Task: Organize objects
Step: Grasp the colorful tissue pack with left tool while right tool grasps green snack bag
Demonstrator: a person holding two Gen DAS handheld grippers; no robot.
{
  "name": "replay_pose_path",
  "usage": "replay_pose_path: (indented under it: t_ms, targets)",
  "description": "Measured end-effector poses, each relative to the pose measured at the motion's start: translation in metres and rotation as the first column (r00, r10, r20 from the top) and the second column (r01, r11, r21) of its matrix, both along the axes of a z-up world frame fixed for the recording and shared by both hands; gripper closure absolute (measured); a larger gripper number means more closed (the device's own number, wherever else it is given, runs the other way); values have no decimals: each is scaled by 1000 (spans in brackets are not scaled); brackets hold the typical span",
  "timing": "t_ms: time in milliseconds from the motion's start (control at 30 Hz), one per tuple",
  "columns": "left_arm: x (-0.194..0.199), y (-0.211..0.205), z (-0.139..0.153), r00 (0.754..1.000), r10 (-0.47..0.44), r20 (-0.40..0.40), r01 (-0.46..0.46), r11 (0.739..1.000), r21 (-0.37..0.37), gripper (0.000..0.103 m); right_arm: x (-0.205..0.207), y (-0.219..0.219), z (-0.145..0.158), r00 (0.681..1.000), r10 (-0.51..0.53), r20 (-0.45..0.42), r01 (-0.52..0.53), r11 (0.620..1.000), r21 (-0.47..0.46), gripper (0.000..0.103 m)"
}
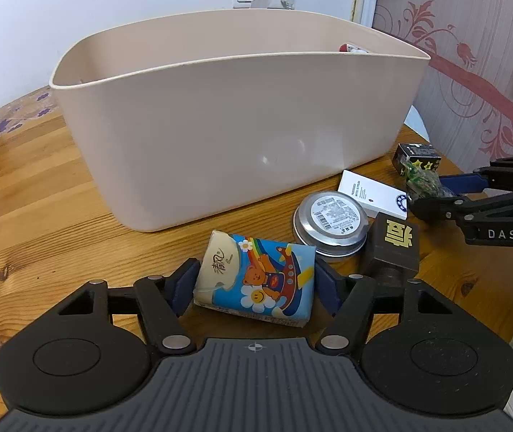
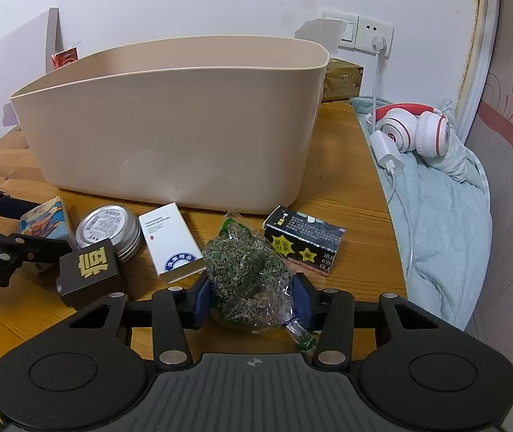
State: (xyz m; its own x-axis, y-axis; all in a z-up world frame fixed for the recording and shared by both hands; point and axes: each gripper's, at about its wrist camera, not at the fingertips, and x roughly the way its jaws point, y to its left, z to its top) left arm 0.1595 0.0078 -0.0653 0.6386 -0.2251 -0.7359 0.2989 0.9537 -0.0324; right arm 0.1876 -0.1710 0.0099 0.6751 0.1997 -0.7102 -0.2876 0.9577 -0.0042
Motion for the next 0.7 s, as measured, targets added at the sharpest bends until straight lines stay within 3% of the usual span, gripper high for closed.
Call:
replay_pose_path:
  t_ms: [367, 700]
  targets:
    - [-20, 9, 24, 998, 32, 59, -32, 999, -4, 36, -28, -6, 27, 998, -23, 64, 21, 999, 29, 60]
    - [-43, 17, 70, 989, 53, 141, -50, 998, -27, 36, -51, -14, 69, 986, -34, 163, 24, 998, 61, 60]
